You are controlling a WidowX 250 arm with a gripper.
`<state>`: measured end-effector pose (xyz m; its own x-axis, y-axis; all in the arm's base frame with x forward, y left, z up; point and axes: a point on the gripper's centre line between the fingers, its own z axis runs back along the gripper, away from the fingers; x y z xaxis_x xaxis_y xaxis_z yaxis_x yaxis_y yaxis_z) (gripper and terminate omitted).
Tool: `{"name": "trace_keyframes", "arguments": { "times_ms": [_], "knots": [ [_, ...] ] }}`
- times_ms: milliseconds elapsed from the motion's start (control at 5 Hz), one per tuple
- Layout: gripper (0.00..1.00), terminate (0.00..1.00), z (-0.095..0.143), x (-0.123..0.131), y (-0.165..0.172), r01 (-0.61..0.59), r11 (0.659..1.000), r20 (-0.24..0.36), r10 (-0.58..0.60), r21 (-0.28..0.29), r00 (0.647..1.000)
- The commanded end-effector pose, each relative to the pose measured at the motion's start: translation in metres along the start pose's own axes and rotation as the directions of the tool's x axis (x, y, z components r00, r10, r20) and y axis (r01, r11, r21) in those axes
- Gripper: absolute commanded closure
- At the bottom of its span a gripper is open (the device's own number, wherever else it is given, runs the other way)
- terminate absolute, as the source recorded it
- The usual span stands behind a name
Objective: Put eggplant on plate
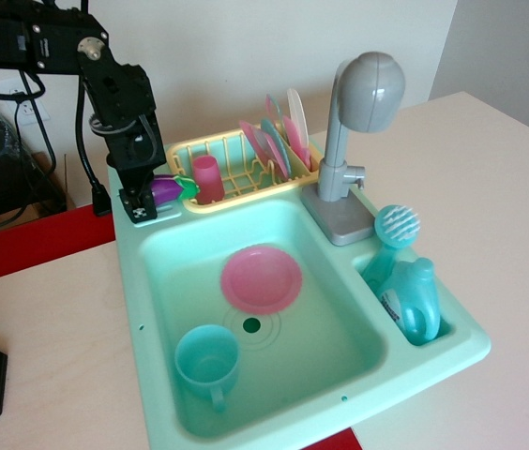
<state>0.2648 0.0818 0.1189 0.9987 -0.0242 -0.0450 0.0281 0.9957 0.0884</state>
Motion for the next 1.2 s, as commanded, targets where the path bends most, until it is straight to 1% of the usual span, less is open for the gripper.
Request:
{"name": "trace_keyframes", "arguments": {
  "times_ms": [0,200,400,600,800,1000],
  "knots": [
    [1.00,0.00,0.024,0.007,0.000,0.017,1.000,0.095,-0.018,0.018,0.995],
    [1.00,0.00,0.053,0.037,-0.015,0.070,0.997,0.171,-0.073,0.021,0.983],
    [1.00,0.00,0.074,0.064,-0.034,0.119,0.993,0.217,-0.121,0.022,0.969],
    [1.00,0.00,0.072,0.080,-0.060,0.175,0.985,0.211,-0.168,-0.014,0.963],
    [1.00,0.00,0.061,0.087,-0.090,0.245,0.969,0.185,-0.236,-0.027,0.954],
    [1.00,0.00,0.045,0.085,-0.109,0.270,0.962,0.155,-0.261,-0.045,0.953]
  ]
}}
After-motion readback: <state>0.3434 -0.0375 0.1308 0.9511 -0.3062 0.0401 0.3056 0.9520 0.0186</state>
